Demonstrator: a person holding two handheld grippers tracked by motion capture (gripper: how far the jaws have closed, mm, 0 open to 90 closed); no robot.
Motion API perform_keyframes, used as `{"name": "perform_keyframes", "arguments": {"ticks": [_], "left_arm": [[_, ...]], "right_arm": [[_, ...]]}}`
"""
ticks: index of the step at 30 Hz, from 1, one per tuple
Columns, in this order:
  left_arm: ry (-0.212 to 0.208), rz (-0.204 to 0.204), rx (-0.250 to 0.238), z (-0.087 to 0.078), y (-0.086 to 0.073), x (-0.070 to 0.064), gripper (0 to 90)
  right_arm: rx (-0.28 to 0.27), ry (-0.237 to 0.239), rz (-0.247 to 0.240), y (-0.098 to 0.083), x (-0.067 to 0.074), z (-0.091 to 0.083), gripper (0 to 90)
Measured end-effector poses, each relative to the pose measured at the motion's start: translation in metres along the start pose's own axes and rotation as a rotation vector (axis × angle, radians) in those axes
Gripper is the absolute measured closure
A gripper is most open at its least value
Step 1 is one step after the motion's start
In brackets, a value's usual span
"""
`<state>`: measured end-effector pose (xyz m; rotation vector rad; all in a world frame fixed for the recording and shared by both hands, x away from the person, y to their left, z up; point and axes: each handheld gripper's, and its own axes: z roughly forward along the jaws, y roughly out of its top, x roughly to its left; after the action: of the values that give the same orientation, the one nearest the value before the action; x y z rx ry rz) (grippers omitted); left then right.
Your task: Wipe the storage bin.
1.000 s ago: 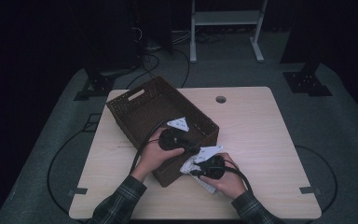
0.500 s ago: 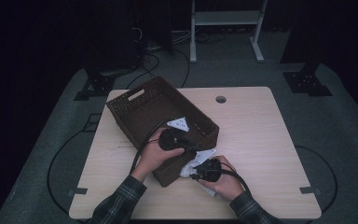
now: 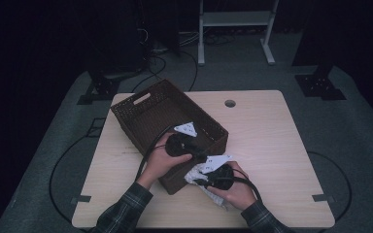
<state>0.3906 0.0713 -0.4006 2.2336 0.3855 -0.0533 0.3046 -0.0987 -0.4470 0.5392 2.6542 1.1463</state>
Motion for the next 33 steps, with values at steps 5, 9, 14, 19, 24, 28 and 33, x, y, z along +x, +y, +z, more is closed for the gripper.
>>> {"name": "perform_keyframes", "arguments": {"ticks": [5,9,14,19,24,28,33], "left_arm": [[0.0,-0.002,-0.001,0.0,0.0,0.0,68.9],[-0.001,-0.002,-0.002,0.0,0.0,0.0,69.0],[-0.001,-0.003,-0.002,0.0,0.0,0.0,69.0],[0.001,-0.002,0.0,0.0,0.0,0.0,69.0],[-0.001,-0.003,0.001,0.0,0.0,0.0,69.1],[-0.002,-0.003,0.0,0.0,0.0,0.0,69.1],[-0.001,-0.003,0.0,0.0,0.0,0.0,69.1]], "right_arm": [[-0.051,-0.008,-0.004,0.009,0.003,-0.012,73.2],[-0.072,-0.01,-0.016,0.014,0.007,-0.016,73.2],[-0.107,-0.011,-0.032,0.021,0.01,-0.024,73.2],[-0.128,-0.015,-0.053,0.025,0.014,-0.027,73.2],[-0.152,-0.016,-0.069,0.032,0.019,-0.031,73.2],[-0.168,-0.014,-0.071,0.033,0.019,-0.032,73.2],[-0.184,-0.002,-0.07,0.035,0.022,-0.032,73.2]]}}
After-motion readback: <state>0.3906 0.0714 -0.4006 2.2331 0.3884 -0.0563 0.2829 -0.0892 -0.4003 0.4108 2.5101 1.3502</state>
